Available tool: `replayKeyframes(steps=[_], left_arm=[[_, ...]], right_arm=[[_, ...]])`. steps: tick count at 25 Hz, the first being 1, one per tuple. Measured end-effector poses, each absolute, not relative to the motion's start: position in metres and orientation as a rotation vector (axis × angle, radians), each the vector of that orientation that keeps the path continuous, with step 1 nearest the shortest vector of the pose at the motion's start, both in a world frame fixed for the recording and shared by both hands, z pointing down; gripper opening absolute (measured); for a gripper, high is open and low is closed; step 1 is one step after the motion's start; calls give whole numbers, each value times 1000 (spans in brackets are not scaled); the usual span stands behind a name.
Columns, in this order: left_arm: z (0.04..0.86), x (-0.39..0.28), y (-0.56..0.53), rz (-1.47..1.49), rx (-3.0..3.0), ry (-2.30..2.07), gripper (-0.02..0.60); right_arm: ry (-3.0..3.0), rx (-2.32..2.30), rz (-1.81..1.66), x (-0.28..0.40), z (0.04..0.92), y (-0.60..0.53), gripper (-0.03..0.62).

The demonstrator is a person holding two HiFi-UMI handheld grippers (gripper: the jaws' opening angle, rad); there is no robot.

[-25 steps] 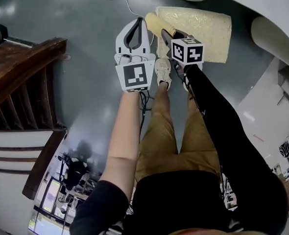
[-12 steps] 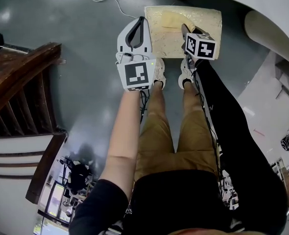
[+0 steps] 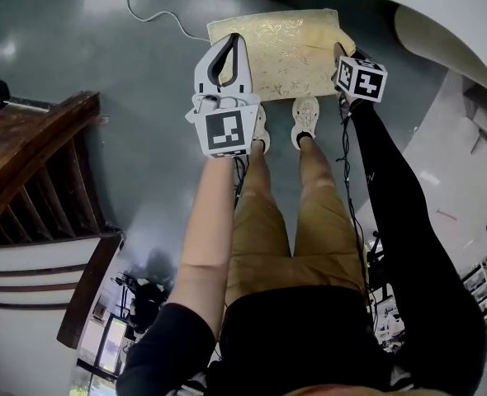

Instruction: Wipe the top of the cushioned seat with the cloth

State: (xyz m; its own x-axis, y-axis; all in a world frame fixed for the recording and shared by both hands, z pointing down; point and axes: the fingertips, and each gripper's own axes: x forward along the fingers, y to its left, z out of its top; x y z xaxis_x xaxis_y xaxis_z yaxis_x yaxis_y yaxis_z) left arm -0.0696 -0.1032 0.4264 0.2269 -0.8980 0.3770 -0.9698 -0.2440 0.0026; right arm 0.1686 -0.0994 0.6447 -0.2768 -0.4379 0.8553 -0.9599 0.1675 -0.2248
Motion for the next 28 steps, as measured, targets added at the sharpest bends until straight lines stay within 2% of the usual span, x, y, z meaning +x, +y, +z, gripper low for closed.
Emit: replayKeyframes(steps=[10,14,19,28], left_arm=[[416,-33,-102,476,2246,-1798,8],[418,-39,-96,484,2221,-1831,8],[413,-56,-86,463,2208,-1856,8],[418,-123,-58,479,2172,-1888,8]], right_arm=[[-1633,1439,962,275,635,-99,57],[-1694,1462,964,280,623,-95,58],[-1912,1401,998,230,595,-79,58],[-2189,1127,1084,43,557,-36,58]])
